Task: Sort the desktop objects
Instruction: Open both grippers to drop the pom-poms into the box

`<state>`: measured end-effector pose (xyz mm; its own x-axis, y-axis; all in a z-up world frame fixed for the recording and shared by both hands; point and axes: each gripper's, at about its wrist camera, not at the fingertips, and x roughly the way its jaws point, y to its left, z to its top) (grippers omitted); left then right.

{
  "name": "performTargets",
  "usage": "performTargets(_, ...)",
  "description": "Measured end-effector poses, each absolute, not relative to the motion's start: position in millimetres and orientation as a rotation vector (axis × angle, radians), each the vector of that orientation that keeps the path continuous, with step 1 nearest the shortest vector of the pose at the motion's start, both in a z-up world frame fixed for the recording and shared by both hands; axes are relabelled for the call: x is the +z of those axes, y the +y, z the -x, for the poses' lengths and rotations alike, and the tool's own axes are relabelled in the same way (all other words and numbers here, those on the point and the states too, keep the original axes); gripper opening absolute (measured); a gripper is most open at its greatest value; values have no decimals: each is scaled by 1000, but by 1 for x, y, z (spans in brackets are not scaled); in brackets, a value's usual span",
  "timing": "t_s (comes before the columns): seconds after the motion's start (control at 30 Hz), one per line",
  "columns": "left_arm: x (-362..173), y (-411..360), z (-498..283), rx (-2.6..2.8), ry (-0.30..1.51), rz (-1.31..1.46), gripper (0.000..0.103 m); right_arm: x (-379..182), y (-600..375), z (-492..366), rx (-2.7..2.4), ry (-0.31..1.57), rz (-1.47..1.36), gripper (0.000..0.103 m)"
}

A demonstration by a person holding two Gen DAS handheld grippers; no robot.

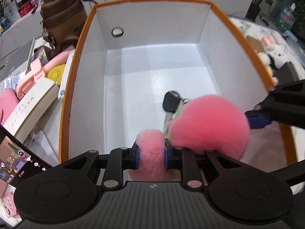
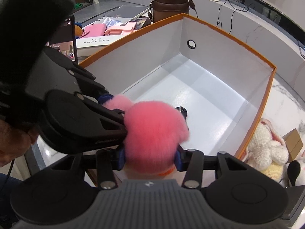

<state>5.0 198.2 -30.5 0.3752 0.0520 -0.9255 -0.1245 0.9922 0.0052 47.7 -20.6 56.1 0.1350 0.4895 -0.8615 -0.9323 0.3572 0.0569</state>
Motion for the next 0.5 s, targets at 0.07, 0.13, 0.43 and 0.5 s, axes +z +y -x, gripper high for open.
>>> performTargets(0.07,-34,200,-5,122,1194,60,27,56,-21,-47,1120,940,573,50)
performTargets(0.13,-33,199,-5,129,1195,57,28,55,-22,-47,1119,937,568,50)
performTargets(0.43,-19,198,-3,170,1174,29,32,60,-24,-42,1118,893,569,63)
performTargets(0.5,-14,198,-2,151,1160,56,48,64,-26,-41,1120,877,549,80)
